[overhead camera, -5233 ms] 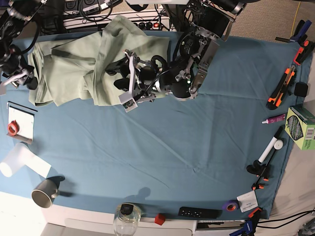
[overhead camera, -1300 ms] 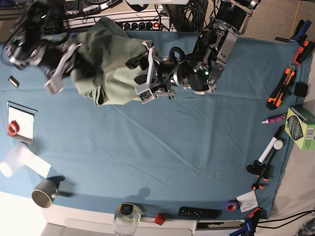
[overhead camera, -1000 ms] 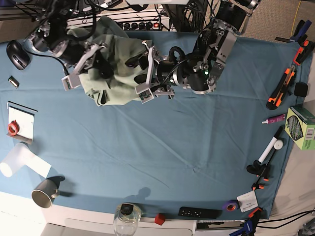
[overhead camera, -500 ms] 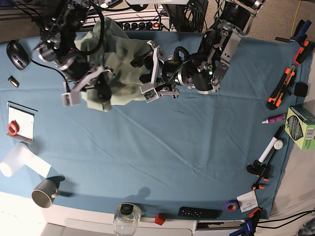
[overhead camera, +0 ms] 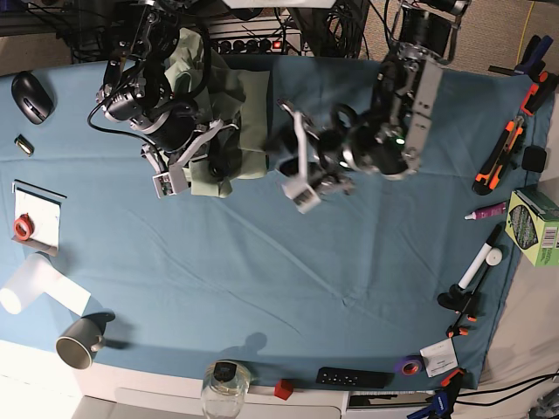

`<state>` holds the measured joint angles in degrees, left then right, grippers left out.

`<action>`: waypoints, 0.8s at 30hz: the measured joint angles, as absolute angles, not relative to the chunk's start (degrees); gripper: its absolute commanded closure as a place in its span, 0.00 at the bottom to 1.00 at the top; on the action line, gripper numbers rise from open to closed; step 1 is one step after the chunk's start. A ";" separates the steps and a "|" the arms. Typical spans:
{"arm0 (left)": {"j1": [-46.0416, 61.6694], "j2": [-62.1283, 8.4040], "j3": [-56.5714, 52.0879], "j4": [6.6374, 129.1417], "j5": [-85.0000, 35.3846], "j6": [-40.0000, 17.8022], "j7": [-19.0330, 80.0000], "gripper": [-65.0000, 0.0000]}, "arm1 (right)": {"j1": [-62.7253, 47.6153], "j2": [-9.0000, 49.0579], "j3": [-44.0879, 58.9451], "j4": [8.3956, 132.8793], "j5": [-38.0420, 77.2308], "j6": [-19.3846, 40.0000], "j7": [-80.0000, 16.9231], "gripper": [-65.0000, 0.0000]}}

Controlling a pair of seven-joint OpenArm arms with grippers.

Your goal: Fold the T-shirt properly

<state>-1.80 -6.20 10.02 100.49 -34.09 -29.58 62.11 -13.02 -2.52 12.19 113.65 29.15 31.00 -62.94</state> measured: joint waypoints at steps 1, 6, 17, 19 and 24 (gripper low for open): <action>-1.80 -6.17 8.40 100.51 -34.09 -29.56 62.04 0.85 | -13.02 -2.55 12.19 113.65 29.15 31.03 -62.89 1.00; -1.80 -7.44 3.20 100.51 -38.19 -29.56 61.93 0.97 | -13.02 -2.55 12.19 113.65 27.83 29.85 -61.17 1.00; -1.80 -10.48 2.70 100.51 -38.74 -29.56 62.08 0.97 | -13.02 -2.55 12.19 113.65 26.89 29.12 -59.92 1.00; -1.78 -10.50 2.70 100.49 -38.70 -29.56 62.11 0.97 | -13.02 -2.55 12.19 113.65 26.83 30.00 -59.99 0.90; -1.78 -10.48 2.70 100.51 -38.41 -29.61 62.11 0.97 | -13.02 -2.55 12.19 113.65 27.57 33.65 -58.70 0.50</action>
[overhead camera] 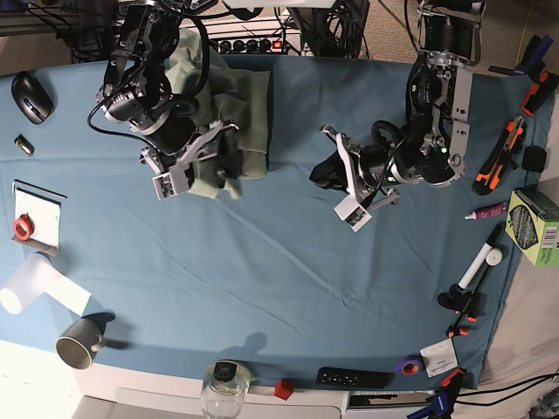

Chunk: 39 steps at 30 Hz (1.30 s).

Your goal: Fold the T-shirt properly

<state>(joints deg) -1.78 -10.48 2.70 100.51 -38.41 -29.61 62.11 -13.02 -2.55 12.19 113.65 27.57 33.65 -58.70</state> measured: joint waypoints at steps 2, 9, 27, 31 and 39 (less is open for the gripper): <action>-1.78 -10.50 2.70 100.51 -37.98 -29.58 62.11 0.97 | -12.99 -2.55 12.19 113.65 29.93 33.65 -58.00 0.50; -1.78 -10.50 2.70 100.49 -38.02 -31.53 62.13 0.89 | -12.10 -2.44 11.97 113.65 37.76 39.05 -59.61 0.50; -1.76 -16.56 2.83 100.51 -37.45 -31.73 62.76 0.75 | -11.25 -0.25 13.72 113.65 43.86 39.72 -67.29 0.51; -1.74 -17.45 2.85 100.51 -34.96 -31.73 62.81 0.72 | -11.25 -0.21 18.55 113.65 43.62 39.72 -67.26 0.52; 1.61 -20.99 2.57 100.51 -34.92 -27.03 63.29 0.56 | -11.14 6.04 31.70 113.65 43.59 39.72 -67.40 0.99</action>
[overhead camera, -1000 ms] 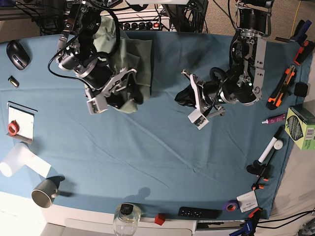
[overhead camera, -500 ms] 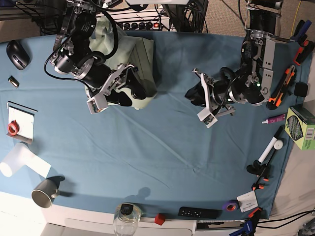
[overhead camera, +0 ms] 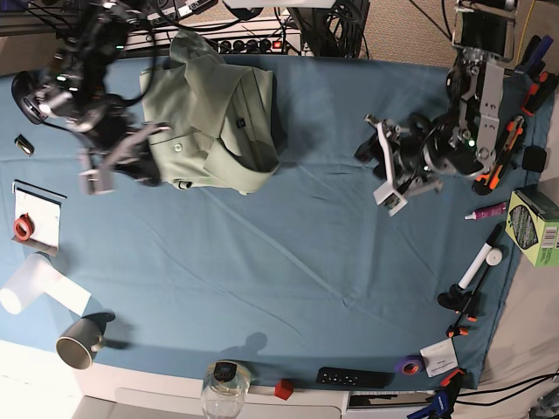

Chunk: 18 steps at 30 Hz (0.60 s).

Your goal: Fold the T-shirt properly

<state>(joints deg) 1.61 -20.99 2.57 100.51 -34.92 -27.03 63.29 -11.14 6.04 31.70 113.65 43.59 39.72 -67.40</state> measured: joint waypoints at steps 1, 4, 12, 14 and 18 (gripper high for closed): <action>2.35 -21.32 2.61 100.51 -34.94 -25.71 63.35 0.56 | -11.09 6.98 33.43 113.65 43.57 39.75 -67.22 0.99; 4.54 -21.47 2.46 100.66 -35.66 -23.46 62.41 0.56 | -10.13 9.65 37.95 113.65 43.68 39.79 -67.07 0.99; 12.36 -19.86 2.20 103.66 -41.85 -23.75 60.75 0.56 | -9.43 13.13 40.71 113.65 39.72 39.94 -65.28 0.94; 14.63 -18.81 2.17 105.30 -41.74 -23.73 60.82 0.53 | -9.04 13.15 40.73 113.65 38.94 39.94 -64.47 0.82; 18.90 -15.77 2.42 108.49 -41.41 -23.75 61.45 0.44 | -7.53 13.17 40.60 110.04 37.82 40.03 -62.50 0.65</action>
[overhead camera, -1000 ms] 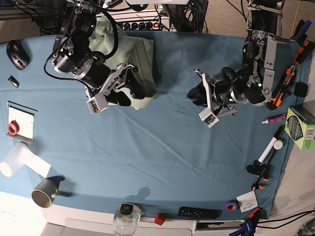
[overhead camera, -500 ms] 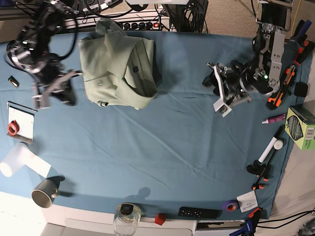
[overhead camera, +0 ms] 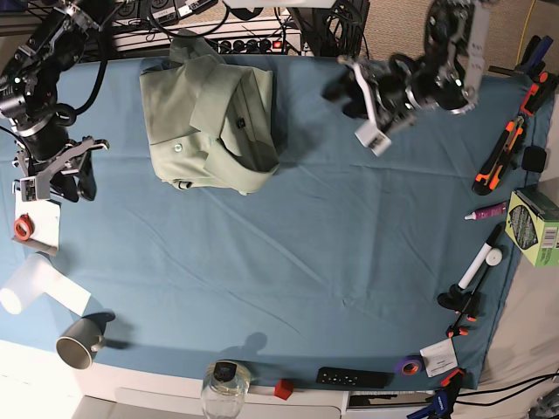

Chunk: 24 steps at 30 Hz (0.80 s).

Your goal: Fold the T-shirt properly

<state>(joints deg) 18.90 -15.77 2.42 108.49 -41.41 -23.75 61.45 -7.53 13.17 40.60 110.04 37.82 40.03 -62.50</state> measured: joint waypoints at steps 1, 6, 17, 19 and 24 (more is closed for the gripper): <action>19.62 -15.11 2.46 109.03 -40.95 -23.53 61.32 0.43 | -6.90 13.17 40.53 107.87 37.76 39.11 -62.46 0.65; 20.97 -11.68 2.44 109.49 -40.38 -22.37 60.99 0.43 | -1.28 13.17 40.75 93.97 44.66 38.59 -67.85 0.65; 21.56 -5.65 14.70 109.32 -36.71 -20.75 59.75 0.43 | 9.96 18.85 25.12 74.28 55.35 39.29 -77.52 0.65; 21.39 -5.08 17.85 109.32 -33.65 -19.94 58.61 0.43 | 11.66 19.20 22.41 72.58 55.40 39.29 -77.47 0.65; 19.94 -4.73 22.24 109.32 -26.44 -17.32 56.29 0.43 | 13.45 19.14 18.37 69.97 55.40 39.27 -77.38 0.65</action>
